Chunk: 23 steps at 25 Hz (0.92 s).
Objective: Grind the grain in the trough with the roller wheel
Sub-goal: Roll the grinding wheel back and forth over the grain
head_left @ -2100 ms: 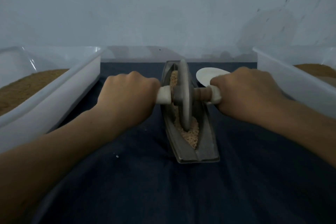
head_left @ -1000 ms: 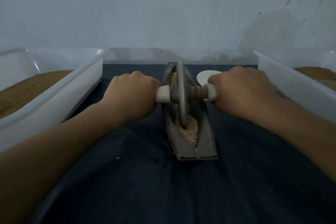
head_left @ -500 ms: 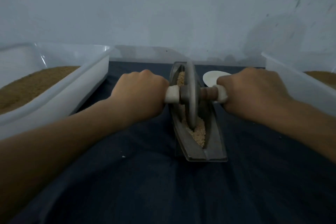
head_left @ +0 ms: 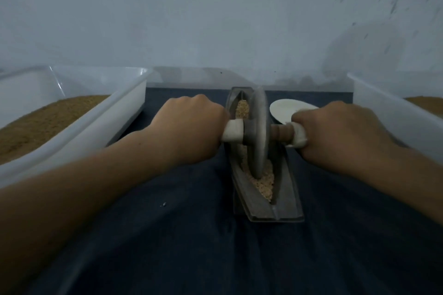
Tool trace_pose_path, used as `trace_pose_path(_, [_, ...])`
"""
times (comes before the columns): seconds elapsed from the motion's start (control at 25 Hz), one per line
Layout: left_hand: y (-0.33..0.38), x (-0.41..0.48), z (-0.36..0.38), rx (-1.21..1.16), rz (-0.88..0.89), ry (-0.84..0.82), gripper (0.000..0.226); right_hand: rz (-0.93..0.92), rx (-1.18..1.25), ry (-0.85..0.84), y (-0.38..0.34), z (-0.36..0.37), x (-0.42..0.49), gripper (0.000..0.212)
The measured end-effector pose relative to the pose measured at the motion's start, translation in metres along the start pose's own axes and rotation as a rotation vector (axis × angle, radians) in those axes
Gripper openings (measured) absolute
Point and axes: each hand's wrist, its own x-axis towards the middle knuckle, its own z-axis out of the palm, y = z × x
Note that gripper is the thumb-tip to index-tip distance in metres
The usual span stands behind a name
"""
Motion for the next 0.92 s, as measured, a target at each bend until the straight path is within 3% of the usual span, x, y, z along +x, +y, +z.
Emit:
trace_pose_path(0.12, [0.002, 0.029, 0.012, 0.037, -0.147, -0.080, 0.010, 0.053, 0.038, -0.150, -0.010, 0.010, 0.038, 0.011])
trace_pose_path(0.24, [0.003, 0.059, 0.011, 0.078, -0.223, -0.149, 0.017, 0.169, 0.137, -0.347, -0.012, 0.016, 0.068, 0.024])
trace_pose_path(0.36, [0.005, 0.028, 0.003, 0.035, -0.139, -0.116, 0.011, 0.046, 0.074, -0.206, -0.006, 0.006, 0.039, 0.015])
trace_pose_path(0.48, [0.003, -0.011, -0.010, -0.015, -0.018, 0.032, 0.021, -0.034, 0.059, 0.023, -0.002, -0.011, -0.003, 0.027])
trace_pose_path(0.56, [0.002, -0.005, -0.006, -0.002, -0.012, 0.018, 0.019, -0.039, 0.077, -0.030, -0.001, -0.006, 0.004, 0.027])
trace_pose_path(0.64, [0.004, 0.017, 0.008, 0.020, -0.131, -0.075, 0.007, 0.013, 0.065, -0.160, -0.008, 0.004, 0.032, 0.018])
trace_pose_path(0.8, [-0.001, 0.062, 0.008, 0.006, -0.210, -0.217, 0.019, 0.144, 0.129, -0.367, -0.013, 0.013, 0.071, 0.022])
trace_pose_path(0.84, [0.000, 0.054, 0.005, -0.006, -0.185, -0.227, 0.019, 0.114, 0.103, -0.368, -0.011, 0.009, 0.064, 0.017])
trace_pose_path(0.92, [0.004, 0.020, 0.000, -0.018, -0.106, -0.127, 0.014, 0.002, 0.048, -0.205, -0.006, 0.001, 0.033, 0.020])
